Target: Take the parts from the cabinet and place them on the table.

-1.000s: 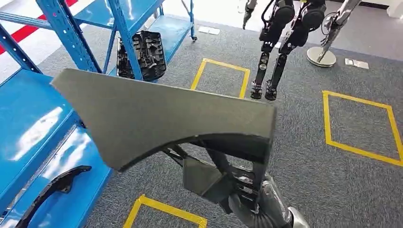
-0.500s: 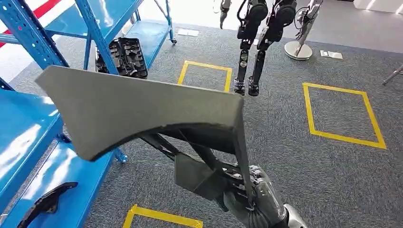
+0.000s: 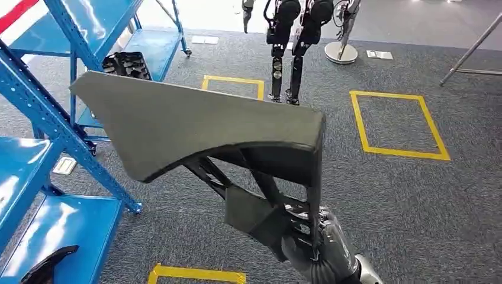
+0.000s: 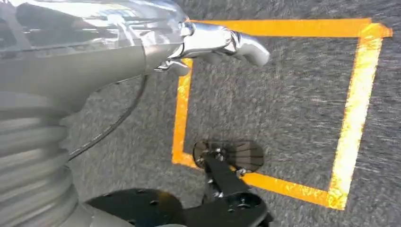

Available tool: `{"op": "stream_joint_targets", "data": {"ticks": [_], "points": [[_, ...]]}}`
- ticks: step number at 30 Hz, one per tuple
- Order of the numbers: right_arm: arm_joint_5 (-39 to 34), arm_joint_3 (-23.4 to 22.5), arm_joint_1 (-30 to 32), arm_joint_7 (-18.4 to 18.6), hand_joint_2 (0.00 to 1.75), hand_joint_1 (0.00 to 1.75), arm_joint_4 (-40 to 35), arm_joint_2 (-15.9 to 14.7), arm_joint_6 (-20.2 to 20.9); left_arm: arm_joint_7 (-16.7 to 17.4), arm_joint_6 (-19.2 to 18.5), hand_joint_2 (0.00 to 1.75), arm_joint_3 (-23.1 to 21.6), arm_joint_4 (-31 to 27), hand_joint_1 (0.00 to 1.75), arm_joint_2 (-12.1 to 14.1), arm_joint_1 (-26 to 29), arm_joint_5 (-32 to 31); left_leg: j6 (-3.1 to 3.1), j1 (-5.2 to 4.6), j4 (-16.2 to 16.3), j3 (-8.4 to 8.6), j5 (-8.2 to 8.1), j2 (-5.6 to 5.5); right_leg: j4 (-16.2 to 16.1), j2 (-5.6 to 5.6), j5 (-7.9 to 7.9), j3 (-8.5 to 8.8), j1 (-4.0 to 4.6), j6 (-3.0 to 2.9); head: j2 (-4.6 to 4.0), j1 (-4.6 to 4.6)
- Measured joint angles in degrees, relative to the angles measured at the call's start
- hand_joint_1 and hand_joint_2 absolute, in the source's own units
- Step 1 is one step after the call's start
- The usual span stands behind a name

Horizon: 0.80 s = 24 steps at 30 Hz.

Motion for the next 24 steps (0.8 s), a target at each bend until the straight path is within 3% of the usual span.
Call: {"op": "stream_joint_targets", "data": {"ticks": [2,3,4,5,7,8,9,11,12,13,17,18,19,20,22,23,24], "points": [[-0.13,-0.46,0.51,-0.04,1.75,1.75,-0.09,-0.09,-0.07,0.15,0.28,1.75,0.00,0.04,0.00,-0.22,-0.12,-0.11,-0.63,0.00,-0.49,0.62,-0.03,0.68,-0.49,0.76,0.10,0.12,0.05,-0.55,0.00,0.00],[-0.13,-0.50,0.85,-0.07,1.75,1.75,-0.28,-0.11,-0.07,0.15,0.28,1.75,-0.02,0.04,0.00,-0.33,-0.19,-0.15,-0.92,0.16,-0.04,0.70,-0.65,-0.26,-1.01,1.06,0.38,0.66,-0.69,-0.99,0.00,-0.02],[-0.17,-0.66,0.92,-0.13,1.75,1.75,-0.48,-0.13,-0.09,0.15,0.31,1.75,-0.02,0.04,0.00,-0.33,-0.24,-0.17,-0.81,0.10,2.38,-0.16,-2.33,-2.06,-1.07,1.42,0.33,0.89,-0.68,-1.29,-0.02,-0.02],[-0.20,-0.78,0.86,-0.15,1.75,1.75,-0.50,-0.15,-0.09,0.17,0.35,1.75,-0.04,0.04,0.00,-0.35,-0.21,-0.17,-0.80,0.00,6.09,-1.76,-4.30,-3.12,-1.06,1.60,0.23,1.06,-0.71,-1.63,0.00,-0.07],[-0.20,-0.89,1.06,-0.17,1.75,1.75,-0.50,-0.15,-0.06,0.26,0.35,1.75,-0.04,0.07,0.00,-0.44,0.08,-0.11,-0.87,-0.01,15.66,-6.37,-8.03,-3.89,-1.03,2.60,0.05,1.28,-0.65,-1.88,0.00,-0.07],[-0.15,-0.96,1.30,-0.17,1.75,1.75,-0.50,-0.17,-0.07,0.28,0.35,1.75,-0.04,0.07,0.00,-0.44,0.20,-0.07,-0.90,0.00,17.81,-7.71,-8.03,-3.89,-0.97,3.23,0.00,1.37,-0.64,-1.89,0.00,-0.07],[-0.09,-0.96,1.57,-0.22,1.75,1.75,-0.52,-0.17,-0.06,0.31,0.35,1.75,-0.02,0.07,0.00,-0.44,0.32,0.02,-0.91,0.03,16.76,-7.48,-6.62,-3.89,-0.94,3.84,-0.08,1.54,-0.69,-1.90,0.00,-0.07],[0.53,-0.92,2.07,-0.22,1.75,1.75,-0.72,-0.17,-0.07,0.33,0.35,1.75,-0.02,0.07,0.00,-0.44,0.31,0.04,-0.91,0.26,7.83,-4.00,-1.08,-4.19,-0.72,5.14,-0.39,1.93,-0.93,-1.54,0.00,-0.07],[0.64,-0.89,2.25,-0.22,1.75,1.75,-0.79,-0.17,-0.07,0.33,0.35,1.75,-0.02,0.07,0.00,-0.44,0.34,0.02,-1.06,0.59,2.55,-1.88,1.58,-5.94,-0.41,5.66,-0.72,2.00,-1.05,-1.13,0.00,-0.07],[0.76,-0.92,2.36,-0.22,1.75,1.75,-0.79,-0.17,-0.07,0.33,0.35,1.75,-0.04,0.09,0.00,-0.44,0.36,0.00,-1.20,0.84,0.96,-1.28,0.73,-8.30,0.16,6.03,-1.03,1.64,-0.75,-0.67,0.00,-0.07],[0.79,-1.00,2.98,-0.31,1.75,1.75,-1.29,-0.22,-0.44,0.26,0.46,1.75,-0.04,0.13,0.00,-0.48,0.36,-0.42,-0.01,0.42,0.75,-1.36,1.07,-6.57,-0.01,7.63,-0.74,1.16,-1.10,0.05,0.00,-0.07],[0.66,-1.20,3.17,-0.33,1.75,1.75,-1.42,-0.28,-0.65,0.15,0.44,1.75,-0.09,0.15,0.00,-0.52,0.24,-0.59,0.35,0.71,0.54,-1.26,1.20,-5.90,0.32,6.77,-1.08,1.11,-1.19,0.12,0.00,-0.07],[0.48,-1.33,3.27,-0.35,1.75,1.75,-1.64,-0.28,-0.79,0.11,0.46,1.75,-0.11,0.15,0.00,-0.52,0.18,-0.63,0.57,0.73,0.47,-1.18,1.16,-5.49,2.07,4.66,-2.28,0.30,-0.86,0.30,0.00,0.02],[0.33,-1.49,3.24,-0.42,1.75,1.75,-1.73,-0.33,-0.85,0.07,0.44,1.75,-0.13,0.15,0.00,-0.55,0.22,-0.74,0.73,0.65,0.47,-1.19,1.11,-4.85,5.56,3.82,-4.22,-1.54,-0.90,0.44,0.00,0.00],[0.04,-1.88,3.55,-0.48,1.75,1.75,-1.75,-0.33,-0.90,0.02,0.46,1.75,-0.13,0.15,0.00,-0.55,0.38,-1.00,1.02,0.54,0.47,-1.20,0.90,-3.35,14.87,3.23,-8.03,-6.37,-1.05,0.52,0.00,0.00],[-0.11,-2.07,3.83,-0.50,1.75,1.75,-1.75,-0.33,-0.87,-0.02,0.46,1.75,-0.13,0.15,0.00,-0.55,0.36,-1.14,1.05,0.52,0.48,-1.18,0.81,-2.64,17.78,3.17,-8.47,-8.06,-1.10,0.55,0.00,0.00],[-0.13,-2.23,4.02,-0.55,1.75,1.75,-1.75,-0.35,-0.87,-0.04,0.46,1.75,-0.18,0.15,0.00,-0.55,0.30,-1.22,1.03,0.50,0.48,-1.11,0.72,-2.11,17.64,3.12,-7.52,-8.24,-1.18,0.60,0.00,0.00]]}}
